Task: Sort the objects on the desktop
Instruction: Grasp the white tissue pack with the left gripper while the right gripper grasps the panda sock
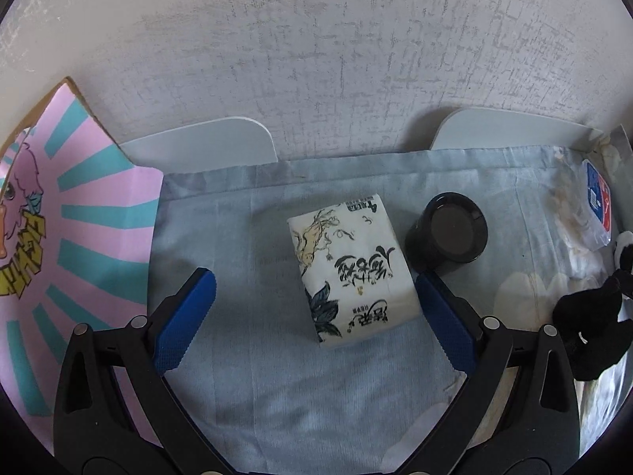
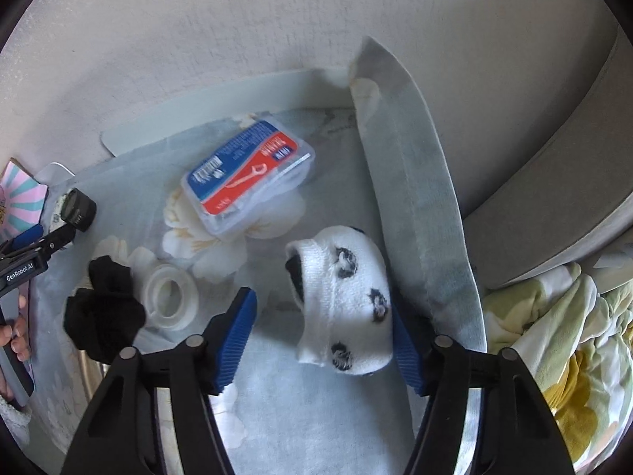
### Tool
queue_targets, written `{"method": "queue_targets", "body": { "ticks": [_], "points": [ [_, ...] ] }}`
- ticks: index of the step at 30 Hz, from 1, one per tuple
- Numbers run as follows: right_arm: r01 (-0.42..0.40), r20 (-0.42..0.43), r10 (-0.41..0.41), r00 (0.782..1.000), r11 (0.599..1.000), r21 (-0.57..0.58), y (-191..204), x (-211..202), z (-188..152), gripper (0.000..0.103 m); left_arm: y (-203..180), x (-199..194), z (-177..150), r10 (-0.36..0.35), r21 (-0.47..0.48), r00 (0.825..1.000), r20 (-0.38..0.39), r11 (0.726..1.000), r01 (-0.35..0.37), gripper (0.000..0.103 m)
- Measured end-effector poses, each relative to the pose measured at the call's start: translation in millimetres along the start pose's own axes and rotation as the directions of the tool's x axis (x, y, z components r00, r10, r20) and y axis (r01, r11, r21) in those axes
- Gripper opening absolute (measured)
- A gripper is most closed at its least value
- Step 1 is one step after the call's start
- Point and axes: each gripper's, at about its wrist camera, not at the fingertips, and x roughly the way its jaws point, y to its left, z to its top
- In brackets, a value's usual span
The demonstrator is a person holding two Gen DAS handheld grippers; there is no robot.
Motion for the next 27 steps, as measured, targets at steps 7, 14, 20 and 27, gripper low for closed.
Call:
{"method": "queue_targets", "body": {
  "ticks": [7,14,20,27],
  "points": [
    [0.039,0.007,-0.039,0.999,0.998,-0.048,-4,0,1,0.036,-4,-3,4,-0.057,0.009,0.998,0.017,0.998,0.057,0.061],
    [0.017,0.02,-0.016,1.0,0.999,-0.045,-12,-11,-4,0.031,-6,-8,3,-0.079,0.013,0.997,0.016,0.997,0.078,0.049],
    [-0.017,0.044,0.02,0.999,0.999,-0.052,-6,-22,-4,0.03,-1,-28,2,-0.089,-0.018,0.996,0.025,0.996,0.09,0.049],
    [-0.045,0.057,0.048,0.997,0.997,-0.056,6,-39,6,0.03,9,-79,6,-0.103,-0.027,0.993,0.066,0.994,0.105,0.049]
  ]
}}
